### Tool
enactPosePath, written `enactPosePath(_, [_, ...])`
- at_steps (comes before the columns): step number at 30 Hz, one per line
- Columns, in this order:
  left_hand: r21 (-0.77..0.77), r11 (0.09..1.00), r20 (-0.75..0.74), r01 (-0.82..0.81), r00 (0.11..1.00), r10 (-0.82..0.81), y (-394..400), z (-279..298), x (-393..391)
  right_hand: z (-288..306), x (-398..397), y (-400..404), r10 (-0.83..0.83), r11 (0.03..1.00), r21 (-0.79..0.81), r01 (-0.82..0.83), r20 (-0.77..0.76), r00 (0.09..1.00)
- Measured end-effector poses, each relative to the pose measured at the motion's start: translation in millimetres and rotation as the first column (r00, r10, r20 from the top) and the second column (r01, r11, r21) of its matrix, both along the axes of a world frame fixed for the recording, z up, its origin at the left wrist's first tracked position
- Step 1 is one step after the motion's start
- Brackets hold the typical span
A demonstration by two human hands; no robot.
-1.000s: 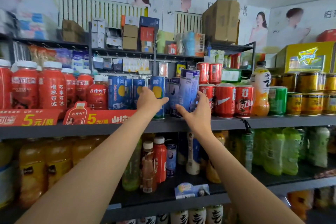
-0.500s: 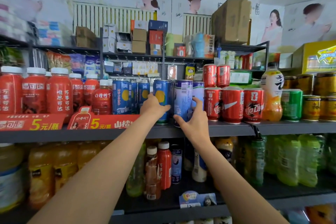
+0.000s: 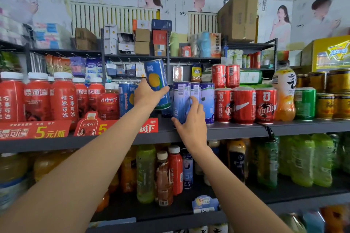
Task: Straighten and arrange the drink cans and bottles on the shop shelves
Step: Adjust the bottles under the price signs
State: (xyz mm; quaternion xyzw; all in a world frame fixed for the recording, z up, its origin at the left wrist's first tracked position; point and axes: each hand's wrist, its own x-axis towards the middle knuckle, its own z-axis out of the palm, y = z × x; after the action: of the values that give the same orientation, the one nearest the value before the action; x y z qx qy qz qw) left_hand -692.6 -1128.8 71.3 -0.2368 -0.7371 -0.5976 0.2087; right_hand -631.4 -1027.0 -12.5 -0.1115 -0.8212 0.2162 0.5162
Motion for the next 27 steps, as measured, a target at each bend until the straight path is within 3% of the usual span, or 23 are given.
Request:
enactPosePath(5, [-0.066,0.998,-0.02,0.012,1.0,-0.013,-13.4,-6.6,-8.1,-3.8,-18.5,-18.7,-0.184,0.983,0.021,0.185,-0.011,0.983])
enactPosePath(10, [-0.134,0.991,-0.014,-0.002,1.0,0.0,-18.4,-12.0,-15.1,-0.3,-14.5,-19.8,-0.114,0.991,-0.079,0.112,-0.016,0.993])
enactPosePath(13, [-0.156,0.988,-0.009,0.002,1.0,-0.003,-15.4,-16.6,-16.2,-2.3,-10.8,-19.3,-0.097,0.994,0.035,0.099,-0.045,0.994])
enactPosePath(15, [-0.167,0.986,-0.01,0.008,1.0,-0.01,-13.0,-18.2,-17.7,-2.0,-12.9,-17.3,-0.112,0.99,0.087,0.112,0.0,0.994])
enactPosePath(23, [-0.225,0.974,0.006,0.021,1.0,-0.02,-11.1,-19.9,-23.7,7.7,-21.5,-14.1,-0.207,0.978,0.044,0.202,0.225,0.952])
enactPosePath(27, [-0.234,0.972,-0.033,0.001,0.999,-0.009,-10.0,-22.2,-22.3,15.9,-19.2,-15.9,-0.191,0.979,0.09,0.181,0.121,0.974])
